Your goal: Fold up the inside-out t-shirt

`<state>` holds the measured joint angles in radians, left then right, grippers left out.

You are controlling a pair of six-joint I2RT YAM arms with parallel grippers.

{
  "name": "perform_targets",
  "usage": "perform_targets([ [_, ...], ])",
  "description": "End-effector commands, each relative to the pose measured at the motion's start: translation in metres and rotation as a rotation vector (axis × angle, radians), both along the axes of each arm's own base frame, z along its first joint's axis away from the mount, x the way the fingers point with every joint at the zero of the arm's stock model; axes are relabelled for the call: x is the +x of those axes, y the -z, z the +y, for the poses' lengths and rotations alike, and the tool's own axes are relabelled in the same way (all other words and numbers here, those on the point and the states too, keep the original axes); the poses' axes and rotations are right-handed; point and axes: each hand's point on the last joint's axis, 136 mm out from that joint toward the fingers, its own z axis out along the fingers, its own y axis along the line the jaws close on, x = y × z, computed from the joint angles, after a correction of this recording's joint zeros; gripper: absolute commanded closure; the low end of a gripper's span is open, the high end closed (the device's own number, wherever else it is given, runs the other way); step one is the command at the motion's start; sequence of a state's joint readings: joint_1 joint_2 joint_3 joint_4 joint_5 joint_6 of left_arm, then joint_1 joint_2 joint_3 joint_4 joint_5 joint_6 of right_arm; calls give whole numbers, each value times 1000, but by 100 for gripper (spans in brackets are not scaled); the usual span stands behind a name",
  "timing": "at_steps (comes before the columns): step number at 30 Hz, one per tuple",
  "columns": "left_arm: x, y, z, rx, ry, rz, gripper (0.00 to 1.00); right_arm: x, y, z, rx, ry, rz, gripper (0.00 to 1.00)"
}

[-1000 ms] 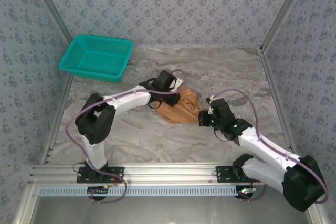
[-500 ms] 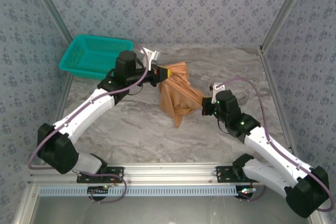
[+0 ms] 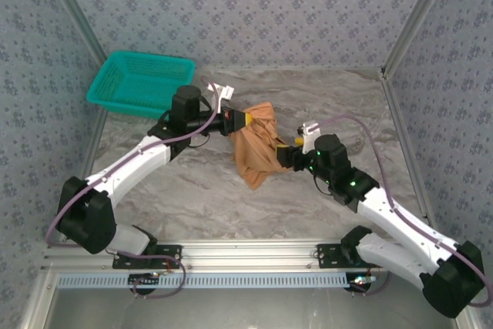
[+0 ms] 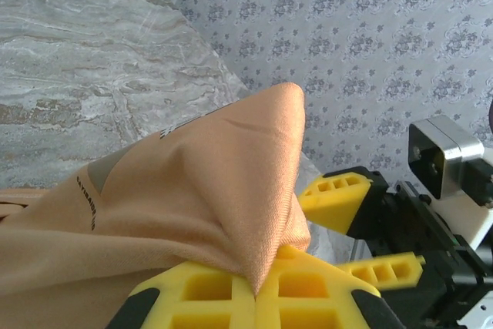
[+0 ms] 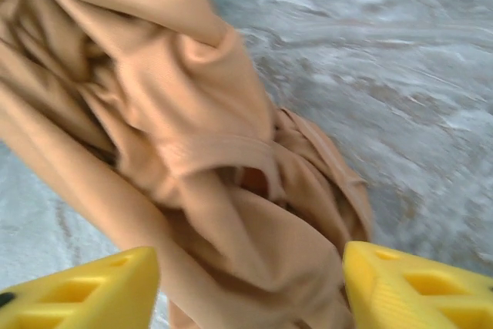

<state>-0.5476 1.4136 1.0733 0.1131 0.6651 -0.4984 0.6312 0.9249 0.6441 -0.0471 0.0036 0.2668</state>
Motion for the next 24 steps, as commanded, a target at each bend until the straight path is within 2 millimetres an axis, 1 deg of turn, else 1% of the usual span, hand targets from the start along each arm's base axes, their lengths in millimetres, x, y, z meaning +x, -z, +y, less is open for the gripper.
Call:
perform_targets([
  [1, -6, -19, 2, -30, 19, -71, 100, 11, -25, 31, 32, -99, -84, 28],
  [4, -7, -19, 2, -25, 24, -74, 100, 26, -36, 37, 13, -84, -108, 31],
  [9, -8, -16, 3, -5, 27, -86, 100, 41, -43, 44, -24, -97, -133, 36],
  [11, -8, -14, 3, 1, 28, -87, 100, 45, -43, 44, -22, -94, -131, 41],
  [13, -8, -13, 4, 4, 24, -89, 100, 50, -39, 44, -19, -92, -124, 50],
  [14, -7, -13, 4, 3, 21, -91, 100, 54, -36, 42, -24, -83, -113, 58],
  [16, -7, -13, 5, 1, 16, -90, 100, 57, -32, 41, -29, -83, -93, 75],
  [17, -6, -13, 5, 3, 10, -91, 100, 58, -35, 40, -23, -85, -93, 88],
  [18, -4, -12, 7, 11, -4, -92, 100, 56, -40, 38, -14, -88, -98, 98],
  [19, -2, -9, 9, 21, -23, -91, 100, 54, -47, 37, 4, -95, -104, 100],
  [21, 5, -2, 18, 38, -85, -84, 99, 45, -70, 31, 87, -116, -124, 100],
  [23, 11, 5, 27, 63, -137, -75, 89, 35, -89, 28, 184, -143, -129, 100],
  [24, 13, 11, 33, 95, -171, -72, 81, 31, -96, 26, 228, -154, -127, 100],
])
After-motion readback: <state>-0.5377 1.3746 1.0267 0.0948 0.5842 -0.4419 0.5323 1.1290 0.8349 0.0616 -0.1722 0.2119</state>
